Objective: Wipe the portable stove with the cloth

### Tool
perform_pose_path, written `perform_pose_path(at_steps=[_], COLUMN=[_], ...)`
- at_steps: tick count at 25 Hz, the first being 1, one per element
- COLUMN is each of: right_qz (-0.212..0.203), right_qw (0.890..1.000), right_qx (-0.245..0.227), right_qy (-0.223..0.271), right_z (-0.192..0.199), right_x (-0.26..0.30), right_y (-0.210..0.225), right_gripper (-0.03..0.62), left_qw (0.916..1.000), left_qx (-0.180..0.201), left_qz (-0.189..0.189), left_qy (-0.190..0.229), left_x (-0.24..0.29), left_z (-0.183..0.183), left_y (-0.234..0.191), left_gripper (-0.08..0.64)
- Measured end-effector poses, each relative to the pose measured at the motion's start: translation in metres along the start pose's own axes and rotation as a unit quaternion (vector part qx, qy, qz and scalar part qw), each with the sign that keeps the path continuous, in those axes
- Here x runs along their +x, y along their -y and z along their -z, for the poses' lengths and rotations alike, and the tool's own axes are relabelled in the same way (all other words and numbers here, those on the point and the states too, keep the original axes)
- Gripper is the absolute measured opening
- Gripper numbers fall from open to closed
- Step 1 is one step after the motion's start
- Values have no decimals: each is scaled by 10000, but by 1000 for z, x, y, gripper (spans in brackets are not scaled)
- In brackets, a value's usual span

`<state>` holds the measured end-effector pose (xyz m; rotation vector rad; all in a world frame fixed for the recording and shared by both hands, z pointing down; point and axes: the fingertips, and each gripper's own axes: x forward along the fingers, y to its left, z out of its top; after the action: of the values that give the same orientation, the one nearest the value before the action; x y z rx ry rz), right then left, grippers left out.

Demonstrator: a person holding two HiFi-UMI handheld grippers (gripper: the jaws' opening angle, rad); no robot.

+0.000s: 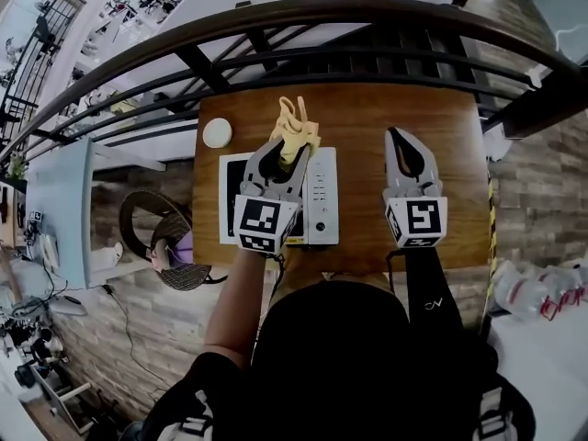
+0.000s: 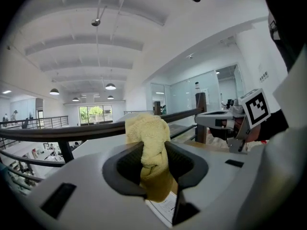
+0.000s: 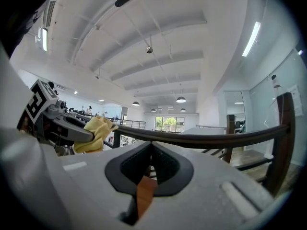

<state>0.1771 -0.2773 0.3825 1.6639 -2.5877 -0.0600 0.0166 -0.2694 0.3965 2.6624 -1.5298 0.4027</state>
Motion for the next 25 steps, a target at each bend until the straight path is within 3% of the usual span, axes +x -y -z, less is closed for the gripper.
perform_pose_path(at_steps=[6,12,15,19,23,25], right_qz=[190,324,366,386,399,424], right_qw=[9997,9989,9985,9981,9980,9979], right_qx=[120,230,292,336,353,360], right_qy=[-116,-241,-267,-333,-346,-340], right_z=[16,28,31,38,41,41], right_x=[-9,-11,-14,-17,-26,-29], right_y=[11,12,12,17,23,23], right_gripper=[3,5,3,3,3,3], left_qw=[9946,9762,9555,9144,9011,8889], left_qx=[233,473,739,777,556,570], left_qz=[647,1044,1356,1556,1463,1378], left_qy=[-782,-1841,-2514,-3655,-4043,-4331], left_x=[42,79,95,109,113,102], left_z=[45,104,138,189,197,205], left_y=[36,59,78,95,102,100], left_gripper=[127,126,126,126,126,126])
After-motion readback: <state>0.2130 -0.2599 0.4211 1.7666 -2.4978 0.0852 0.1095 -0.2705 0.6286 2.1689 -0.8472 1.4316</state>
